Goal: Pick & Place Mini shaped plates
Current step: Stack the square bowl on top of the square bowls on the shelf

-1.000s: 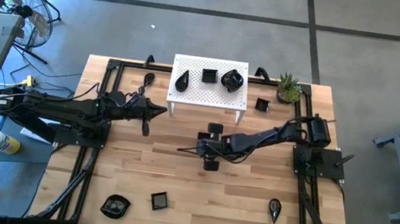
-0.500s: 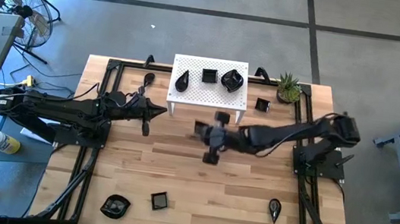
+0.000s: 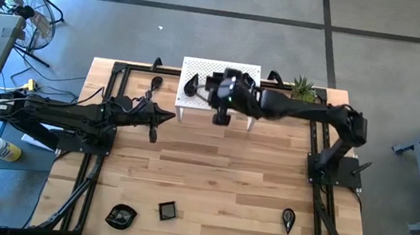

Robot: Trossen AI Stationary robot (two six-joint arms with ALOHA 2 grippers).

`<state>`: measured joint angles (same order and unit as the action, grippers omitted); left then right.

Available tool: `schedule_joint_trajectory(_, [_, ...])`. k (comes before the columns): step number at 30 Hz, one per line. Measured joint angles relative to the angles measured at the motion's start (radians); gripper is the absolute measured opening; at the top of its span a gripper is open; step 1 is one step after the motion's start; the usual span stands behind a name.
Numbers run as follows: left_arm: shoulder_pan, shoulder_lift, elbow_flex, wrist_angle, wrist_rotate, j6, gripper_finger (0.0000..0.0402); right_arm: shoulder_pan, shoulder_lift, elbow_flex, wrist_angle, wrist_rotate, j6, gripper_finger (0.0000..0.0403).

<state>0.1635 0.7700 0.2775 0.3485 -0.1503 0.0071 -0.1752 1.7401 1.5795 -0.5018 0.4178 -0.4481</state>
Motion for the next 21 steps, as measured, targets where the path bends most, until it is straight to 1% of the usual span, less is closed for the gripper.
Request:
schedule_joint_trajectory(3, [0.0, 0.0, 0.0, -0.001, 0.001, 0.0, 0.0005, -0.065, 0.014, -0.008, -0.005, -0.042, -0.025, 0.0005])
schedule_joint_trajectory(5, [0.0, 0.0, 0.0, -0.002, 0.001, 0.0, 0.0005, -0.096, 0.021, -0.013, -0.009, -0.05, -0.055, 0.0005])
schedule_joint_trajectory(7, [0.0, 0.0, 0.0, -0.001, 0.001, 0.0, 0.0005, -0.116, 0.028, -0.013, -0.003, -0.063, -0.089, 0.0007])
schedule_joint_trajectory(11, [0.0, 0.0, 0.0, -0.002, 0.001, 0.0, 0.0005, -0.147, 0.03, -0.013, 0.002, -0.132, -0.13, 0.0009])
schedule_joint_trajectory(15, [0.0, 0.0, 0.0, -0.002, 0.0, 0.0, 0.0005, -0.164, 0.03, -0.012, 0.004, -0.143, -0.164, 0.0006])
schedule_joint_trajectory(21, [0.0, 0.0, 0.0, -0.002, 0.001, 0.0, 0.0005, -0.179, 0.074, -0.013, 0.016, -0.137, -0.196, 0.0009])
